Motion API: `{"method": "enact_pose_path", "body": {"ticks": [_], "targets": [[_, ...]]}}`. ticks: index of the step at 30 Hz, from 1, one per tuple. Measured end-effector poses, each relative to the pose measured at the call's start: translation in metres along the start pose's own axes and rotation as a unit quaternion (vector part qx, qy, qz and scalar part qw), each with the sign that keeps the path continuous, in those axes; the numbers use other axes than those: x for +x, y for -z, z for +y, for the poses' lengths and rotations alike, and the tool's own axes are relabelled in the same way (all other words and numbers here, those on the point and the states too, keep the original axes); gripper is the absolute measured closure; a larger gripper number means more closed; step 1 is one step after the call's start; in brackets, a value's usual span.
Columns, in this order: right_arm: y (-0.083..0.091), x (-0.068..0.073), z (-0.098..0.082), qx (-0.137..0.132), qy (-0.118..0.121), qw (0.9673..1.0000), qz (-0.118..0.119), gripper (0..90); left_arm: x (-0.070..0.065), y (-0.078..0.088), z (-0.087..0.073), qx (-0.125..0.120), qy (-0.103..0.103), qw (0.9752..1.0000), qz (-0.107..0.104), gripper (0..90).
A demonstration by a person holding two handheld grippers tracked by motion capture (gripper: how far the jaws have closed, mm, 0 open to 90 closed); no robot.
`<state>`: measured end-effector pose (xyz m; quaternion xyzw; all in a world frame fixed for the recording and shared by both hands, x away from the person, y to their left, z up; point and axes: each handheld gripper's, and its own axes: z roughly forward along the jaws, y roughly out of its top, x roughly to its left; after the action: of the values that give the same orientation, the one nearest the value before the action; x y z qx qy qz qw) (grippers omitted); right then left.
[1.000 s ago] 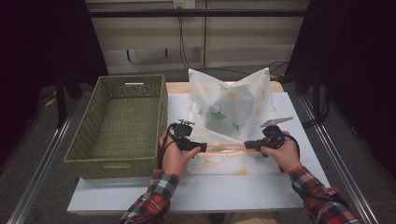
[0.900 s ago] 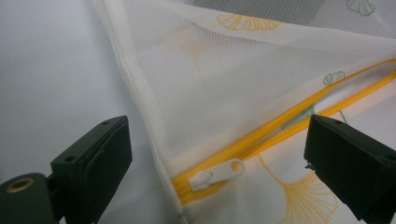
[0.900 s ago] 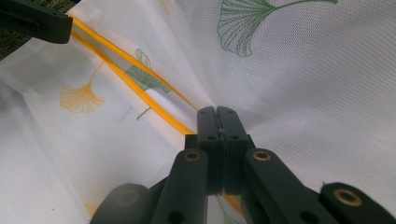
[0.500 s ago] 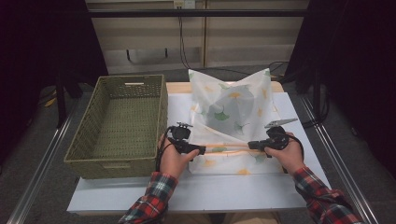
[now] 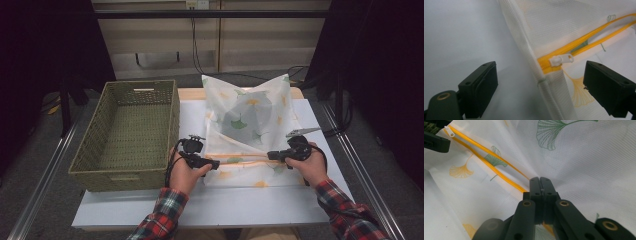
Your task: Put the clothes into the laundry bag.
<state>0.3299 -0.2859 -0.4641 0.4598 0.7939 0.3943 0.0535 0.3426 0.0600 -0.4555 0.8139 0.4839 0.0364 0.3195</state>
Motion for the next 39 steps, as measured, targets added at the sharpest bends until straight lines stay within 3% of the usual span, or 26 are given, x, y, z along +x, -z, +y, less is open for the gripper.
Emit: {"method": "enact_pose_path", "body": {"ticks": [4, 8, 13, 26, 28, 30, 39], "targets": [[0.0014, -0.0002, 0.0002, 0.0, -0.003, 1.0, 0.001, 90.0, 0.0, 0.0003, -0.0004, 0.004, 0.001, 1.0, -0.004, 14.2], [0.0016, -0.0012, -0.0005, 0.0, -0.002, 1.0, -0.001, 90.0, -0.0016, -0.0004, -0.0021, 0.006, -0.005, 1.0, 0.004, 15.3], [0.0011, -0.0007, -0.0003, 0.001, 0.001, 1.0, -0.002, 90.0, -0.0013, 0.0003, -0.0027, 0.009, -0.002, 1.0, -0.004, 18.5], [0.002, -0.002, -0.0004, -0.001, -0.002, 1.0, -0.004, 90.0, -0.0015, 0.001, -0.003, 0.017, 0.001, 0.9996, -0.021, 35.2], [0.0018, -0.0023, -0.0003, -0.002, -0.001, 1.0, -0.004, 90.0, -0.0019, 0.0006, -0.0032, 0.025, 0.004, 0.9992, -0.032, 39.8], [0.0023, -0.0018, 0.0001, -0.001, -0.001, 1.0, -0.004, 90.0, -0.0027, -0.0003, -0.0034, 0.033, -0.005, 0.999, -0.03, 42.5], [0.0039, -0.0023, 0.0003, -0.006, 0.0, 1.0, -0.007, 90.0, -0.004, -0.0008, -0.0031, 0.047, -0.002, 0.998, -0.044, 55.6]]}}
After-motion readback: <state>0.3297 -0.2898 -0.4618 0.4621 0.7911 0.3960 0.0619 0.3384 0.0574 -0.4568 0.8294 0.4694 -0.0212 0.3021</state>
